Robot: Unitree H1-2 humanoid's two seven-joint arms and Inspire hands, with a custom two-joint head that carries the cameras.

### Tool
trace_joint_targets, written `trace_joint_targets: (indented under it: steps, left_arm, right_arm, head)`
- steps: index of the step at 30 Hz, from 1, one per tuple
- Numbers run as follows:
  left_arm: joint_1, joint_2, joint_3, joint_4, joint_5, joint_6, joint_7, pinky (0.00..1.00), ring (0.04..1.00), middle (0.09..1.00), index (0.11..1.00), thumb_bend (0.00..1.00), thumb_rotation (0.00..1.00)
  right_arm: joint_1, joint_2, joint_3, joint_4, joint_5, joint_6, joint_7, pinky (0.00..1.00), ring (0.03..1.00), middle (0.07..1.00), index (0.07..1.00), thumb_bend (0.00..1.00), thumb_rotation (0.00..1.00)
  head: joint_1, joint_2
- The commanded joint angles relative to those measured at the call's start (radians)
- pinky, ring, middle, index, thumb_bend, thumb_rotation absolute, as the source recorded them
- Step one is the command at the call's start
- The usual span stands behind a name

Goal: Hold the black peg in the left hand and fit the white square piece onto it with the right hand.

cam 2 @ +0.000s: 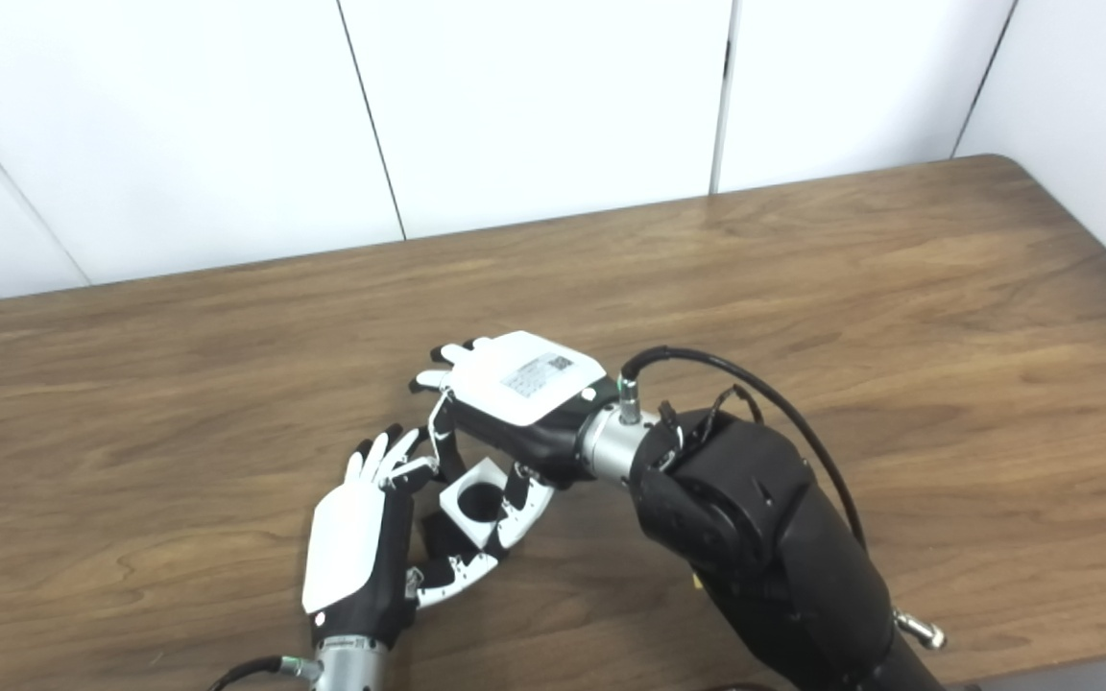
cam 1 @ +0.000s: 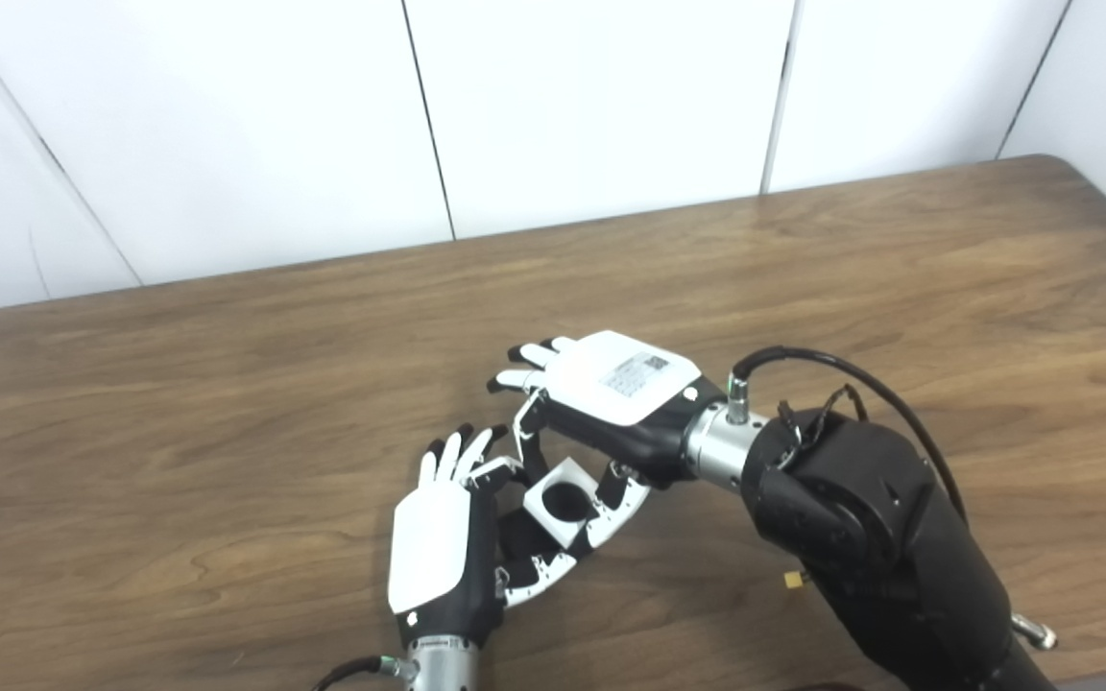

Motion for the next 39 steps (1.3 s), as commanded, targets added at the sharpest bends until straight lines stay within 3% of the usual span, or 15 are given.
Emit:
trace_joint_targets:
  steps: [1,39]
  left_arm:
    - [0.059,-0.071,-0.037,0.026,0.024,0.003,0.012,1.00,0.966,0.893,0.490,0.52,0.08]
    - [0.081,-0.076,-0.058,0.027,0.006,-0.018,0.020,1.00,0.981,0.901,0.490,0.52,0.08]
  right_arm:
    - [-0.030,0.011,-0.005,-0.008,0.004,-0.025,-0.030,1.00,1.000,0.935,0.488,0.53,0.15]
    - [-0.045,-0.016,-0.024,0.078,0.003,-0.038,-0.086,1.00,1.000,0.944,0.490,0.53,0.15]
  head:
    - [0.000,0.001]
    - [-0.003,0.001]
